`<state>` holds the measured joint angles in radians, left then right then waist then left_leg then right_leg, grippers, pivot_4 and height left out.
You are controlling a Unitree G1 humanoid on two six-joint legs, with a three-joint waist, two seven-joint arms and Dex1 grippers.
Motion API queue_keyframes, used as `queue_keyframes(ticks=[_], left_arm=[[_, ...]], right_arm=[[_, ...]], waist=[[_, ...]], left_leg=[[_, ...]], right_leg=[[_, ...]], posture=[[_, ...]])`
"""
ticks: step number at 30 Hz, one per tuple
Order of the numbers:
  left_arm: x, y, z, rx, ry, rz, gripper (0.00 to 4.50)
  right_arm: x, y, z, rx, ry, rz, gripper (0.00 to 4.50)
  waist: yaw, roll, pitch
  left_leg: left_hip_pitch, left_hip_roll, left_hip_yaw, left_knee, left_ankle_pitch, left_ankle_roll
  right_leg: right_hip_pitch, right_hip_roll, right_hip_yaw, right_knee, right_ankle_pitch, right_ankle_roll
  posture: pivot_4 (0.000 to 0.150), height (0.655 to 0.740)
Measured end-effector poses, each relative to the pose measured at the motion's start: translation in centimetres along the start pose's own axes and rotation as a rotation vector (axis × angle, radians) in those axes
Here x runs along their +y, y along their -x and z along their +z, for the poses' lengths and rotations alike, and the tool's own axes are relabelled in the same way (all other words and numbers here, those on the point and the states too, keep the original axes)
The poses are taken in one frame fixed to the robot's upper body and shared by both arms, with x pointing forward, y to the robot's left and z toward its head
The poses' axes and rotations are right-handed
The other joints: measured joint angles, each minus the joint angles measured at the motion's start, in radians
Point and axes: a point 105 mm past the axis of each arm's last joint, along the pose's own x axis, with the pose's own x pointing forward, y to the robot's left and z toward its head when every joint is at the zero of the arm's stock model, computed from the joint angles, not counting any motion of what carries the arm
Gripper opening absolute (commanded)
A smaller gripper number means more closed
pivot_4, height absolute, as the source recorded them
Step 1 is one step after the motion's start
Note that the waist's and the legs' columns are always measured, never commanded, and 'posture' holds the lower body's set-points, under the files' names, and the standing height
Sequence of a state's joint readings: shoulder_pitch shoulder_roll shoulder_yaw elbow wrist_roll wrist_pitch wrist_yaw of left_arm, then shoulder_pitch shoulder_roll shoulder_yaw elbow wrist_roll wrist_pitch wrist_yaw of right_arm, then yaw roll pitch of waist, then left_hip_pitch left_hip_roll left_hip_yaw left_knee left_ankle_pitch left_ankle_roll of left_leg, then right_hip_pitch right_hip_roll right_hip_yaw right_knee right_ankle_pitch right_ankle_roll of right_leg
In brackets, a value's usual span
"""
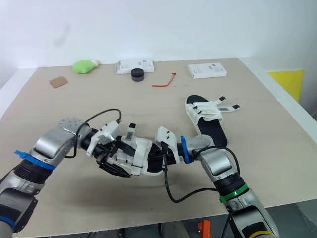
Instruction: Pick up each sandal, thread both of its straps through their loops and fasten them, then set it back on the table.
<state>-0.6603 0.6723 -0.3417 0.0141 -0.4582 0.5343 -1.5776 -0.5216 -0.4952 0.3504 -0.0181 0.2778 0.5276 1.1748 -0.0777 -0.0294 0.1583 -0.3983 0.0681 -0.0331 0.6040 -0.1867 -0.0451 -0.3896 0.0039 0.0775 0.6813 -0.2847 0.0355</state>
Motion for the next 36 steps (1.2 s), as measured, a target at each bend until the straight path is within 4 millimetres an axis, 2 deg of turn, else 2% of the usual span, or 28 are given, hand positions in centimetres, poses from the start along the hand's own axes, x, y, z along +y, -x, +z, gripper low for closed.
queue_keyframes(ticks=[8, 11, 13, 15, 18, 21, 23, 25, 28, 36], left_arm=[[-1.2, 3.4, 1.5, -0.045, 0.086, 0.065, 3.66], [-2.8, 4.6, 2.7, -0.123, 0.068, 0.04, 3.66], [-3.8, 4.9, 2.6, -0.13, 0.059, 0.026, 3.66], [-4.5, 4.6, 1.9, -0.126, 0.056, 0.011, 3.66], [-6.8, 3.8, -0.8, -0.038, 0.045, -0.019, 3.66], [-7.6, 2.6, -2.9, -0.011, 0.035, -0.026, 3.66], [-7.1, 1.1, -4.1, -0.018, -0.008, 0.016, 3.66], [-6.5, 0.6, -4.3, -0.032, -0.041, 0.059, 3.66], [-5.3, -1.5, -5.5, -0.095, -0.066, 0.166, 3.66], [-4.2, -1.3, -6.2, -0.076, -0.076, 0.313, 3.66]], right_arm=[[0.0, 0.1, 0.0, 0.001, 0.003, 0.0, 0.0], [0.1, 0.0, 0.0, 0.0, 0.004, 0.003, 0.0], [0.1, 0.0, 0.0, 0.0, 0.004, 0.005, 0.0], [0.1, 0.1, 0.0, 0.001, 0.004, 0.004, 0.0], [0.2, 0.0, 0.1, 0.0, 0.005, 0.007, 0.0], [0.1, 0.1, 0.0, 0.001, 0.004, 0.005, 0.0], [0.1, 0.1, 0.0, 0.003, 0.004, -0.001, 0.0], [0.1, 0.1, 0.0, 0.003, 0.003, 0.0, 0.0], [0.2, 0.1, 0.1, 0.004, 0.006, 0.002, 0.0], [0.3, 0.2, 0.0, 0.005, 0.005, -0.001, 0.0]], waist=[[0.0, -0.001, 0.001], [-0.001, -0.001, 0.002], [0.0, -0.001, 0.002], [0.001, -0.001, 0.002], [0.0, -0.001, 0.002], [0.002, -0.001, 0.002], [0.004, -0.002, 0.002], [0.004, -0.001, 0.002], [0.003, -0.003, 0.002], [0.004, -0.002, 0.002]], left_leg=[[-0.001, 0.0, 0.0, 0.0, 0.0, 0.0], [-0.001, 0.0, 0.0, 0.0, 0.0, 0.0], [-0.001, 0.0, 0.0, -0.001, 0.0, 0.0], [-0.001, 0.0, 0.0, -0.001, 0.0, 0.0], [-0.001, 0.0, 0.001, -0.001, 0.0, 0.0], [-0.001, 0.0, 0.001, -0.002, 0.0, 0.0], [-0.001, 0.0, 0.001, -0.001, 0.0, 0.0], [0.0, 0.0, 0.002, -0.001, 0.0, 0.0], [-0.001, 0.0, 0.003, -0.001, 0.0, 0.0], [-0.001, 0.0, 0.002, -0.002, 0.0, -0.001]], right_leg=[[-0.001, 0.0, 0.0, 0.0, -0.001, 0.0], [-0.001, 0.0, 0.0, 0.0, -0.001, 0.0], [-0.001, -0.001, 0.0, 0.0, -0.001, 0.0], [-0.001, -0.001, 0.0, 0.0, -0.001, 0.0], [-0.002, -0.001, 0.001, 0.0, -0.001, -0.001], [-0.002, -0.001, 0.0, 0.0, -0.002, -0.001], [-0.002, -0.001, 0.0, 0.0, -0.001, -0.001], [-0.001, -0.001, 0.001, 0.0, -0.001, -0.001], [-0.002, -0.001, 0.002, 0.0, -0.001, -0.001], [-0.002, -0.002, 0.002, 0.0, -0.002, -0.001]], posture=[[0.15, 0.74], [0.15, 0.74], [0.15, 0.74], [0.15, 0.74], [0.15, 0.74], [0.15, 0.74], [0.15, 0.74], [0.15, 0.74], [0.15, 0.74], [0.15, 0.74]])
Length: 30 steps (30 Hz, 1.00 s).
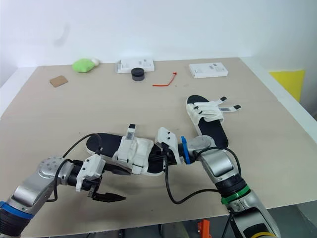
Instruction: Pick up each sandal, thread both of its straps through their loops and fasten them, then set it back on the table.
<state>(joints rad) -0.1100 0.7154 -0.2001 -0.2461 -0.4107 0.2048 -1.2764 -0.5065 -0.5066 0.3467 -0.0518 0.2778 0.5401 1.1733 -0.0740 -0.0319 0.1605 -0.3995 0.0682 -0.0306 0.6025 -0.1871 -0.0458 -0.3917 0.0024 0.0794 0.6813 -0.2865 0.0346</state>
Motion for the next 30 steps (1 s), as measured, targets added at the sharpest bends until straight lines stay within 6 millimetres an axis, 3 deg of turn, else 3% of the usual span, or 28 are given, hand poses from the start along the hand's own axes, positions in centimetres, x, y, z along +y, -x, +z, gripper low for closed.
queue_keyframes(ticks=[9, 24, 27, 30], left_arm=[[1.2, -0.3, 0.2, -0.028, -0.001, 0.11, 3.66], [1.8, -1.1, 0.4, -0.059, 0.041, 0.019, 3.66], [1.6, -1.6, 0.4, -0.075, 0.05, -0.027, 2.83], [1.5, -2.5, 0.6, -0.1, 0.056, -0.063, 1.5]], right_arm=[[0.0, 0.0, 0.0, 0.0, -0.002, 0.0, 0.0], [-0.1, 0.5, -0.3, 0.011, -0.007, -0.014, 0.0], [-0.1, 0.4, -0.3, 0.01, -0.007, -0.013, 0.0], [0.0, 0.3, -0.2, 0.005, -0.005, -0.011, 0.0]], waist=[[0.0, 0.0, 0.0], [0.008, 0.0, 0.0], [0.008, 0.0, 0.0], [0.009, 0.0, 0.0]], left_leg=[[0.0, 0.0, 0.0, 0.0, 0.0, 0.0], [0.0, -0.002, 0.0, 0.002, 0.0, 0.0], [0.0, -0.002, 0.0, 0.002, 0.0, 0.0], [0.0, -0.002, 0.0, 0.002, 0.0, 0.0]], right_leg=[[0.0, 0.0, 0.0, 0.0, 0.0, 0.0], [0.002, -0.001, 0.0, 0.0, 0.001, 0.002], [0.002, -0.002, 0.0, 0.0, 0.001, 0.002], [0.002, -0.001, 0.0, 0.0, 0.001, 0.002]], posture=[[0.15, 0.74], [0.15, 0.74], [0.15, 0.74], [0.15, 0.74]])
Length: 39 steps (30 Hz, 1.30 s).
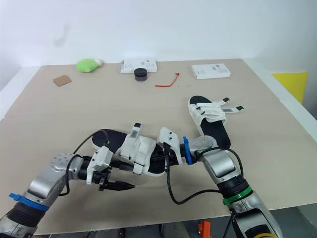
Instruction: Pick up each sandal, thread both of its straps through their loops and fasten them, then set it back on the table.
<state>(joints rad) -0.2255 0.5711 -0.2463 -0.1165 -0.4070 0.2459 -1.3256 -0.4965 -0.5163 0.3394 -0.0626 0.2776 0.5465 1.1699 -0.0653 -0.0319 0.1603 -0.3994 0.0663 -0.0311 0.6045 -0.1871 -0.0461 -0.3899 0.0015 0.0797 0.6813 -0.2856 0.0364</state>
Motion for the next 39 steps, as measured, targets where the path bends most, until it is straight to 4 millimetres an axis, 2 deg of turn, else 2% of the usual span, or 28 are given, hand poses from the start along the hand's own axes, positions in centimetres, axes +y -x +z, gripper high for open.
queue_keyframes(ticks=[3, 15, 19, 22, 25, 29, 33, 38, 39], left_arm=[[0.4, 0.0, 0.1, 0.005, -0.005, -0.004, 0.04], [1.1, -0.2, 0.0, 0.022, 0.001, 0.0, 0.04], [0.2, 0.5, 0.7, 0.04, 0.093, -0.058, 0.04], [-0.9, 1.3, 2.9, 0.037, 0.188, -0.143, 0.04], [-1.8, 2.8, 6.3, 0.049, 0.271, -0.214, 0.04], [-2.0, 2.7, 7.4, 0.029, 0.42, -0.234, 0.04], [0.6, 1.3, 9.0, -0.073, 0.601, -0.176, 0.04], [4.2, 0.0, 7.3, -0.141, 0.903, -0.042, 0.04], [4.5, 0.0, 7.1, -0.141, 0.925, -0.033, 0.04]], right_arm=[[0.1, 0.0, 0.0, -0.001, 0.002, 0.003, 0.0], [0.1, 0.0, 0.0, 0.0, 0.001, 0.001, 0.0], [0.1, 0.0, 0.0, 0.0, 0.003, 0.004, 0.0], [0.0, 0.0, 0.1, 0.001, 0.005, 0.007, 0.0], [-0.1, -0.1, 0.1, 0.003, 0.008, 0.011, 0.0], [-0.1, -0.1, 0.1, 0.003, 0.007, 0.018, 0.0], [-0.2, -0.2, 0.3, -0.002, 0.011, 0.026, 0.0], [-0.3, -0.3, 0.2, -0.004, 0.009, 0.027, 0.0], [-0.3, -0.3, 0.2, -0.004, 0.008, 0.026, 0.0]], waist=[[0.0, 0.0, 0.0], [0.0, 0.0, 0.0], [-0.001, 0.0, 0.0], [-0.001, -0.001, 0.001], [-0.005, -0.003, 0.003], [-0.008, -0.003, 0.004], [-0.009, -0.005, 0.005], [-0.01, -0.005, 0.005], [-0.01, -0.005, 0.005]], left_leg=[[0.0, 0.0, -0.001, -0.001, 0.0, 0.0], [0.0, 0.0, -0.001, -0.001, 0.0, 0.0], [0.0, 0.0, -0.001, -0.001, 0.0, 0.0], [-0.001, 0.0, -0.002, -0.001, 0.0, 0.0], [-0.001, 0.0, -0.003, -0.001, 0.0, 0.0], [-0.002, 0.0, -0.003, -0.001, 0.0, 0.0], [-0.002, 0.0, -0.005, 0.0, 0.0, 0.0], [-0.002, 0.0, -0.007, 0.001, 0.0, 0.0], [-0.002, 0.0, -0.007, 0.001, 0.0, 0.0]], right_leg=[[0.0, 0.001, 0.0, 0.0, -0.001, -0.001], [0.0, 0.0, 0.0, 0.0, -0.001, 0.0], [0.0, 0.001, 0.0, 0.0, -0.001, 0.0], [-0.001, 0.001, -0.001, 0.0, -0.001, 0.0], [-0.001, 0.001, -0.002, 0.0, -0.001, 0.0], [-0.001, 0.001, -0.002, 0.0, -0.001, 0.0], [0.0, 0.002, -0.003, 0.0, -0.001, 0.001], [0.0, 0.002, -0.003, 0.0, 0.0, 0.001], [0.0, 0.002, -0.004, 0.0, 0.0, 0.0]], posture=[[0.15, 0.74], [0.15, 0.74], [0.15, 0.74], [0.15, 0.74], [0.15, 0.74], [0.15, 0.74], [0.15, 0.74], [0.15, 0.74], [0.15, 0.74]])
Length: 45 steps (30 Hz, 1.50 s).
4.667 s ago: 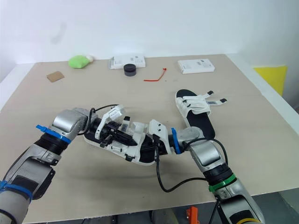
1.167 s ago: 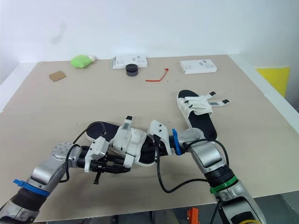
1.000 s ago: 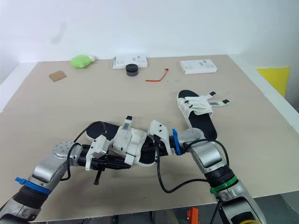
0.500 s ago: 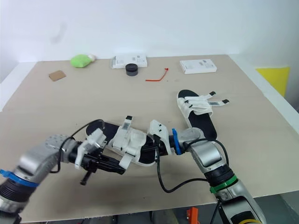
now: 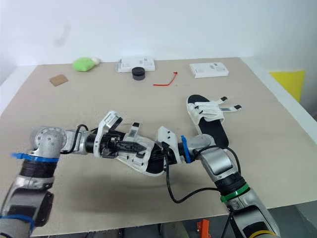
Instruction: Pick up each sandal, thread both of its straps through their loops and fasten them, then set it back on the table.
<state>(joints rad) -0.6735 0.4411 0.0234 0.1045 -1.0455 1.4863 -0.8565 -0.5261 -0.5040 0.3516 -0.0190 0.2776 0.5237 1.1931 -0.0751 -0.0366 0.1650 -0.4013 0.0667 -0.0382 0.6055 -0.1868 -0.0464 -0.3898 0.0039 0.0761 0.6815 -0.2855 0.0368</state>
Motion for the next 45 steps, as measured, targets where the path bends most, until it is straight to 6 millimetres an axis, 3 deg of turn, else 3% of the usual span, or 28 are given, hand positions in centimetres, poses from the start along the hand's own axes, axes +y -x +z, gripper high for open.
queue_keyframes(ticks=[7, 12, 13, 14, 19, 21, 30, 37, 41, 45], left_arm=[[3.1, -0.5, 1.5, -0.121, 0.254, 0.07, 0.04], [3.8, -1.0, 1.9, -0.12, 0.276, 0.129, 0.04], [3.9, -1.0, 1.9, -0.116, 0.278, 0.144, 0.33], [4.0, -1.0, 2.0, -0.112, 0.277, 0.156, 0.33], [4.6, -1.4, 2.4, -0.088, 0.29, 0.214, 1.92], [4.4, -1.8, 2.9, -0.08, 0.279, 0.225, 2.78], [4.9, -2.1, 3.3, -0.066, 0.263, 0.293, 2.78], [5.3, -2.2, 5.5, -0.152, 0.206, 0.321, 2.78], [2.3, -1.0, 7.0, -0.205, 0.139, 0.179, 2.78], [-2.3, 1.9, 7.9, -0.202, -0.131, 0.101, 2.78]], right_arm=[[-0.2, 0.4, -0.4, 0.008, -0.003, -0.04, 0.0], [-0.4, 0.5, -0.5, 0.013, -0.008, -0.057, 0.0], [-0.4, 0.5, -0.5, 0.013, -0.009, -0.059, 0.0], [-0.5, 0.5, -0.5, 0.012, -0.009, -0.061, 0.0], [-0.5, 0.5, -0.6, 0.014, -0.013, -0.066, 0.0], [-0.5, 0.5, -0.7, 0.014, -0.015, -0.069, 0.0], [-0.5, 0.3, -0.7, 0.007, -0.02, -0.073, 0.0], [-0.3, 0.1, -0.5, -0.003, -0.014, -0.066, 0.0], [0.1, 0.1, -0.2, -0.011, -0.002, -0.051, 0.0], [0.4, 0.0, -0.1, -0.019, 0.0, -0.031, 0.0]], waist=[[0.003, 0.001, -0.001], [0.003, 0.001, -0.001], [0.002, 0.001, -0.001], [0.002, 0.001, -0.002], [0.002, 0.0, -0.002], [0.002, 0.0, -0.003], [0.001, 0.0, -0.005], [-0.003, -0.001, -0.003], [-0.008, -0.001, -0.002], [-0.015, 0.001, -0.002]], left_leg=[[0.002, -0.004, -0.007, 0.0, 0.006, -0.01], [0.005, -0.007, -0.008, 0.0, 0.009, -0.015], [0.005, -0.008, -0.009, 0.0, 0.01, -0.016], [0.005, -0.008, -0.01, 0.0, 0.01, -0.016], [0.006, -0.012, -0.015, 0.0, 0.011, -0.018], [0.007, -0.014, -0.018, 0.0, 0.011, -0.018], [0.01, -0.016, -0.019, -0.002, 0.011, -0.019], [0.009, -0.016, -0.019, -0.004, 0.011, -0.019], [0.002, -0.016, -0.02, -0.007, 0.01, -0.02], [-0.001, -0.014, -0.02, -0.011, 0.009, -0.033]], right_leg=[[0.005, -0.001, -0.002, 0.0, 0.003, 0.002], [0.009, -0.003, -0.001, 0.0, 0.004, 0.004], [0.009, -0.003, -0.001, 0.0, 0.005, 0.005], [0.009, -0.004, -0.001, 0.0, 0.005, 0.005], [0.011, -0.004, -0.001, 0.0, 0.005, 0.006], [0.013, -0.004, -0.002, 0.0, 0.005, 0.006], [0.016, -0.007, -0.002, -0.002, 0.004, 0.006], [0.014, -0.007, -0.002, -0.002, 0.003, 0.006], [0.006, -0.006, -0.002, -0.002, 0.001, 0.006], [0.001, -0.004, -0.001, -0.002, -0.002, 0.005]], posture=[[0.15, 0.74], [0.15, 0.74], [0.15, 0.74], [0.15, 0.74], [0.15, 0.74], [0.15, 0.74], [0.15, 0.74], [0.15, 0.74], [0.15, 0.74], [0.15, 0.74]])
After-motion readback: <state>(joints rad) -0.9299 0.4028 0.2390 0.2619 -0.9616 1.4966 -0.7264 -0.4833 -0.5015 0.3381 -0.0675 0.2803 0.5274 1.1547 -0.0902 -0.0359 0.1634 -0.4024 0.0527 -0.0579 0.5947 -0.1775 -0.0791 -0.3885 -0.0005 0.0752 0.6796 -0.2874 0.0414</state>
